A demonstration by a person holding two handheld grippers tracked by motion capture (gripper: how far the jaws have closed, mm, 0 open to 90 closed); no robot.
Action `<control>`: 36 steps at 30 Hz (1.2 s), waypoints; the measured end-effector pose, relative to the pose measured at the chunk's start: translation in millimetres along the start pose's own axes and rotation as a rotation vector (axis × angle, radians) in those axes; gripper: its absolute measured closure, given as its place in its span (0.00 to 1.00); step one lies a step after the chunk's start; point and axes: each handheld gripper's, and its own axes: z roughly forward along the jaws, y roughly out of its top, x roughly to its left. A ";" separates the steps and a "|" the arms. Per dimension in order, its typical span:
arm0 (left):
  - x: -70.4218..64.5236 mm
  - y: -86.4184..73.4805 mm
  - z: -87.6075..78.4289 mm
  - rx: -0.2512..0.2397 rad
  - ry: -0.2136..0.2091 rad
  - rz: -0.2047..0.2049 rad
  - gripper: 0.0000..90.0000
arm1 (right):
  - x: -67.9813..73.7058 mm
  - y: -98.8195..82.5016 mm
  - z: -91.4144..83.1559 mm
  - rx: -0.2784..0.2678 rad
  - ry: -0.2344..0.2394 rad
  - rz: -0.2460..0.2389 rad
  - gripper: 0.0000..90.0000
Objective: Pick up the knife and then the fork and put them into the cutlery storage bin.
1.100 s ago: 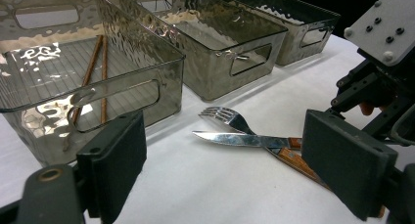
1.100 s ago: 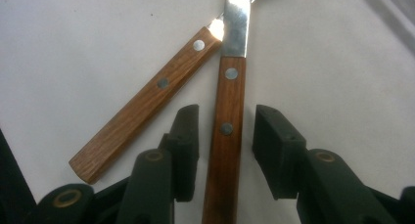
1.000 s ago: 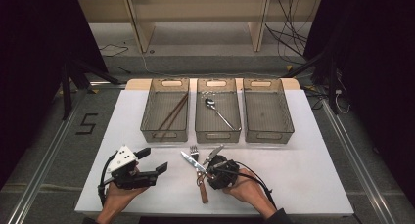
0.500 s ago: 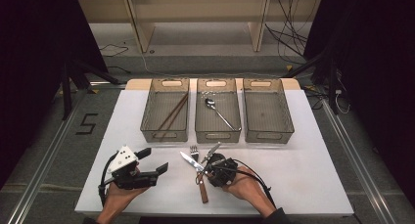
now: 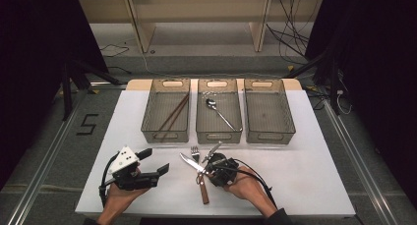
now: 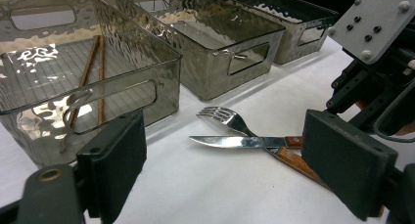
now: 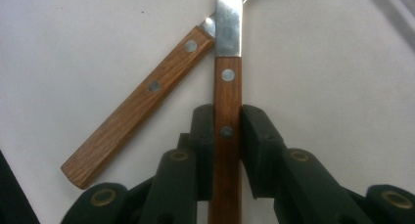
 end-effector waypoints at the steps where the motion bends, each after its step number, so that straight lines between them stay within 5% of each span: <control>1: 0.1 0.1 -0.1 0.000 0.000 0.001 0.18 | -0.3 -0.2 -0.1 -0.001 0.001 -0.004 0.85; 24: 1.2 0.1 -1.0 -0.003 0.003 -0.004 0.19 | -7.0 -2.0 -6.0 -0.031 0.025 -0.006 0.86; 36: 1.5 0.1 -0.9 -0.001 0.003 -0.006 0.19 | -16.8 -2.9 -27.4 -0.120 0.048 0.029 0.86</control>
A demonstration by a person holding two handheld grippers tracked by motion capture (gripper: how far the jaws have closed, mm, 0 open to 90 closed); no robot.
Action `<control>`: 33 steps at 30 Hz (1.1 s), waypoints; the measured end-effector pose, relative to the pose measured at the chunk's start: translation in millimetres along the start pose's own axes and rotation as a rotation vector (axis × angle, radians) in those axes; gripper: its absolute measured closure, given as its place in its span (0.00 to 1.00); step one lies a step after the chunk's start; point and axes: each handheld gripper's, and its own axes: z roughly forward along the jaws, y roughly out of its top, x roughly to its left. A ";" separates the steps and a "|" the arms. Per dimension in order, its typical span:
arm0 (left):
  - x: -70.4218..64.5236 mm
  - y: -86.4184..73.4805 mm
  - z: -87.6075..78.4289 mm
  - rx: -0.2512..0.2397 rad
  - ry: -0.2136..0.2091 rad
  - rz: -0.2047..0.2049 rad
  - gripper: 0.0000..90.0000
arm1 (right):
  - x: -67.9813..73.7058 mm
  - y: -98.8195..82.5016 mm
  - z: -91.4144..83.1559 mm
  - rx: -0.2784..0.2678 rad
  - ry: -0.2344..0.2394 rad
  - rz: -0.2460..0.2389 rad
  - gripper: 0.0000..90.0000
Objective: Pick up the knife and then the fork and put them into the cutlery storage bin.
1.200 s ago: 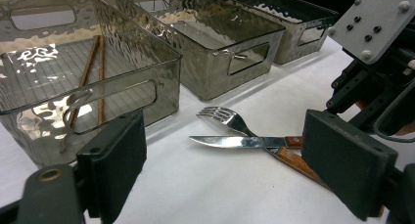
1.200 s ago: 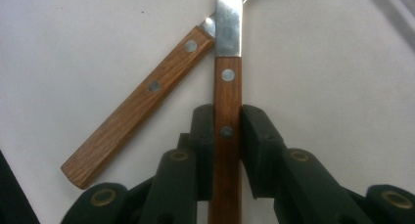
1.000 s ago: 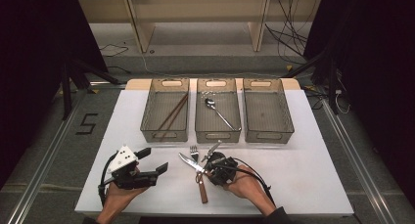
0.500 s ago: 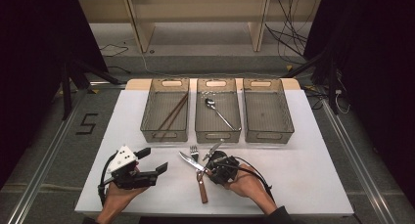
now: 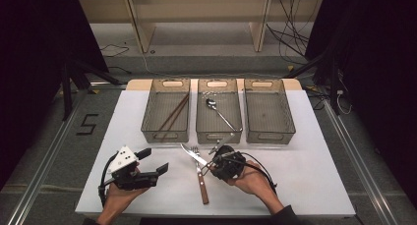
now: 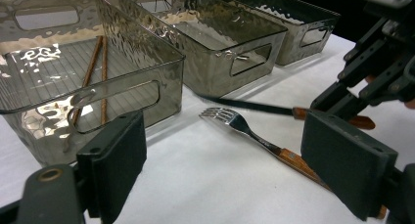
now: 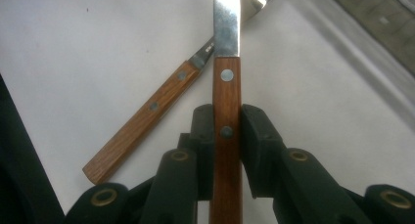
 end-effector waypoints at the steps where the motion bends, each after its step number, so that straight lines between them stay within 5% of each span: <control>1: -0.1 0.0 0.0 -0.001 0.002 0.001 0.19 | -0.9 0.2 -2.5 -0.007 -0.002 -0.001 0.86; 10: 0.2 -0.1 -0.1 -0.004 0.001 -0.002 0.19 | -15.0 1.8 -23.9 -0.076 -0.002 0.040 0.86; 33: 0.7 0.0 -0.5 -0.021 -0.002 -0.008 0.18 | -97.8 7.6 -79.1 -0.245 -0.110 0.241 0.86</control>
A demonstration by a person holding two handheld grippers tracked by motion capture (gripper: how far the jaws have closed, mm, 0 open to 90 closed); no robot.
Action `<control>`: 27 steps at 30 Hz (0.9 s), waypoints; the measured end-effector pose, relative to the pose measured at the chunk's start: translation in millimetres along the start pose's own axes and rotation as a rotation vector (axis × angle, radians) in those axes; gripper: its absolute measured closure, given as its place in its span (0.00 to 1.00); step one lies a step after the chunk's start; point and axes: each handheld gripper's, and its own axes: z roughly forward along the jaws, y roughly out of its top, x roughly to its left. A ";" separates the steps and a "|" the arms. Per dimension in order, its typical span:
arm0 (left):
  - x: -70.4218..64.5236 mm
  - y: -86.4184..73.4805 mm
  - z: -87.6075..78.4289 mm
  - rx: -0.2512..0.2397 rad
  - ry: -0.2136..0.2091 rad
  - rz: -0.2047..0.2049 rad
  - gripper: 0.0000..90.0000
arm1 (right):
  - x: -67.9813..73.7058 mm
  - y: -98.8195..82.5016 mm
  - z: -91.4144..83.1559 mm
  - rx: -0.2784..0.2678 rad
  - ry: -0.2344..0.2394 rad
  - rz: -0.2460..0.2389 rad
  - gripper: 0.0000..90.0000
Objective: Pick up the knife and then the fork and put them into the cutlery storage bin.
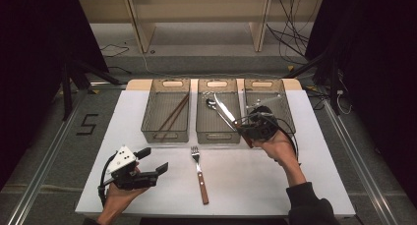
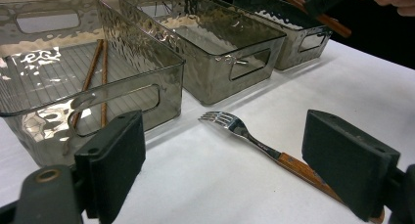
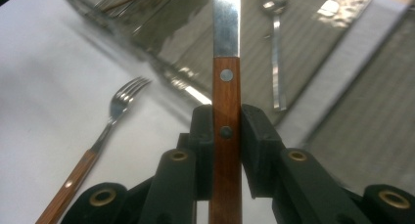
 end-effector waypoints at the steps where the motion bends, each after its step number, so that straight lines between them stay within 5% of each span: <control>1: 0.1 0.0 -0.1 0.001 0.000 0.002 0.18 | -4.3 1.6 -0.9 -0.004 -0.008 0.007 0.86; 19: 0.0 0.1 -0.3 -0.006 -0.002 -0.003 0.18 | -69.7 21.0 -4.2 -0.017 -0.116 0.175 0.86; 27: -0.2 0.2 -0.5 -0.009 -0.001 -0.005 0.18 | -85.5 22.2 2.3 -0.004 -0.147 0.230 0.86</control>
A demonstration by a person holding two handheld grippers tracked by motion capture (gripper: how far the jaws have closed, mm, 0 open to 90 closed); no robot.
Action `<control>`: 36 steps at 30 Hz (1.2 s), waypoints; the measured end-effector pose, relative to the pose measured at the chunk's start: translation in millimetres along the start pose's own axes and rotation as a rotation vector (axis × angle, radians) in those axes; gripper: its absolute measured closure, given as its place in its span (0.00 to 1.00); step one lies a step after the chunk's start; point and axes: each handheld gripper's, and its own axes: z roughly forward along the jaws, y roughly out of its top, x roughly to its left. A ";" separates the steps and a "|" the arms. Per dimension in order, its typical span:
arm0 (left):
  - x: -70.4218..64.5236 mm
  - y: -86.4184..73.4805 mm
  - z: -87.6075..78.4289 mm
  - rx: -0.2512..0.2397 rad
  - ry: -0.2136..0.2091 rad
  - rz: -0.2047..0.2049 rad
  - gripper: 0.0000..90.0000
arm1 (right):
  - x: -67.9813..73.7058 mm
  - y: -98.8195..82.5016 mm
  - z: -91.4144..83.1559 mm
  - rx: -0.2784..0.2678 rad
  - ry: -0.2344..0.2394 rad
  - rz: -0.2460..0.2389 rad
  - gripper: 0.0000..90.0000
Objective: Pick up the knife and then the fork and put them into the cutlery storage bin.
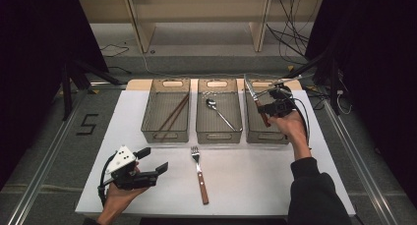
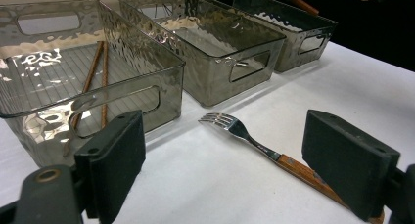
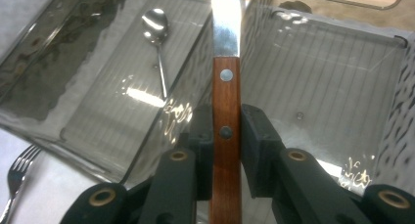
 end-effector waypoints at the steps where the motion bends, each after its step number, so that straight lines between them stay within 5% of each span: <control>1: -0.1 0.0 0.0 -0.001 0.000 -0.001 0.18 | -1.1 0.5 1.2 0.001 -0.002 0.003 0.86; 36: 0.1 0.1 -0.1 0.000 -0.002 -0.002 0.18 | -14.6 -2.7 28.9 0.077 -0.069 0.109 0.85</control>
